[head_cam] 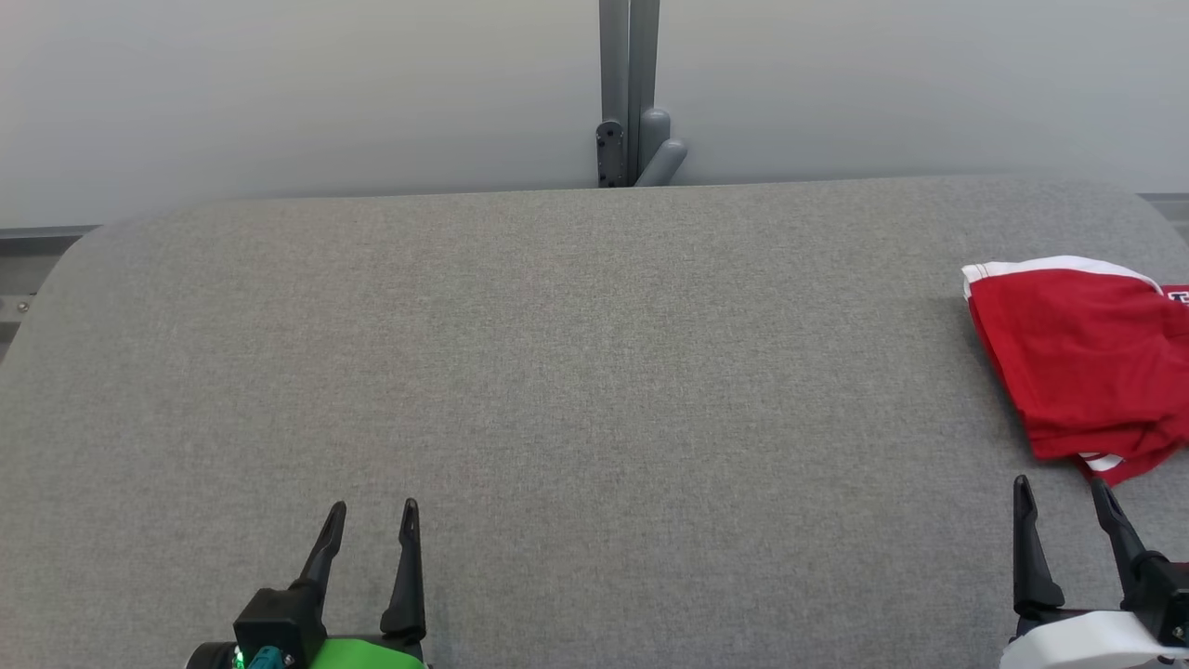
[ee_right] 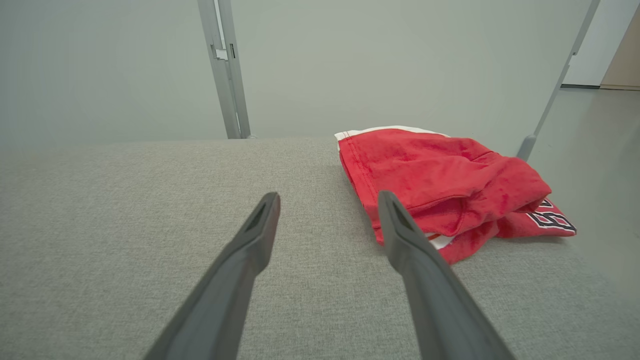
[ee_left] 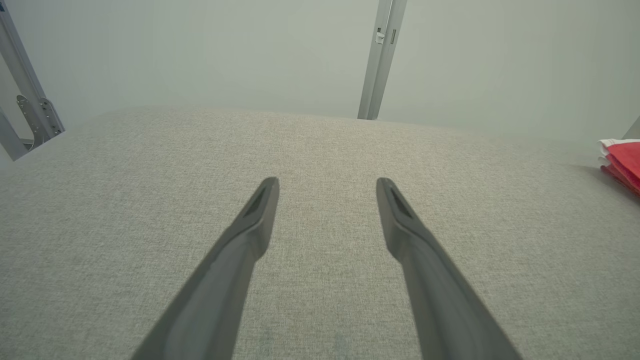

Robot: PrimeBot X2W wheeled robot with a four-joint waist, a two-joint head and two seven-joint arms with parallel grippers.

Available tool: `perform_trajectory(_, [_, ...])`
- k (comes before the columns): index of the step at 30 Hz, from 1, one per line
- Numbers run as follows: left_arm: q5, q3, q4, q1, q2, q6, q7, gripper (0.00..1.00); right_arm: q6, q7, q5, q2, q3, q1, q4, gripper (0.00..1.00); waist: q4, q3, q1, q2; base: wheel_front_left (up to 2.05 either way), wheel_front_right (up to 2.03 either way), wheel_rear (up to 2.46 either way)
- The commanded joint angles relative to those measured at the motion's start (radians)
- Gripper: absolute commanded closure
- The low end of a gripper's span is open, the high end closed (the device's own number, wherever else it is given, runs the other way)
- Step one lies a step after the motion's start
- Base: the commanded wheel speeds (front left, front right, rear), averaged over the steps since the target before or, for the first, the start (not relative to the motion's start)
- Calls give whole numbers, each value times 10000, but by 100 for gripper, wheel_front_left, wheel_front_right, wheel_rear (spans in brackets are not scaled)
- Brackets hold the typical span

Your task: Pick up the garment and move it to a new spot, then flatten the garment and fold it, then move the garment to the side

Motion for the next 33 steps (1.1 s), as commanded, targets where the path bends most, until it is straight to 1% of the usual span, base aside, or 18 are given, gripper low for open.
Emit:
perform_trajectory(1, [75, 57, -23, 117, 27, -22, -26, 0, -12, -27, 0, -17, 16, -53, -26, 0, -2, -5, 0, 106, 0, 0, 0])
perform_trajectory(7, [119, 20, -9, 114, 27, -72, -26, 0, -12, -27, 58, -16, -60, -8, 15, 0, -38, -3, 0, 106, 0, 0, 0])
perform_trajectory(8, [107, 94, -42, 142, 33, -30, -26, 0, -12, -27, 33, -13, 35, -60, 50, 0, -326, 10, 0, 106, 0, 0, 0])
perform_trajectory(17, [167, 18, -2, 58, 30, -5, -26, 0, -12, -27, -123, -22, 116, -91, 24, 0, -304, 20, 0, 106, 0, 0, 0])
perform_trajectory(18, [109, -23, 69, 27, -4, -10, 2, 100, 2, 0, -140, 23, 127, -4, 77, 100, -305, 18, 0, 0, 0, 0, 0])
perform_trajectory(23, [24, -83, 457, 152, -10, -14, 76, 100, 4, 81, -52, 149, 127, 92, 548, 100, -306, 18, 0, 0, 0, 0, 0])
perform_trajectory(33, [-1957, 185, 378, -65, 71, -140, 495, 100, 2, 618, 2080, 124, 206, -244, 638, 100, -314, 15, 0, 9, 0, 0, 0])
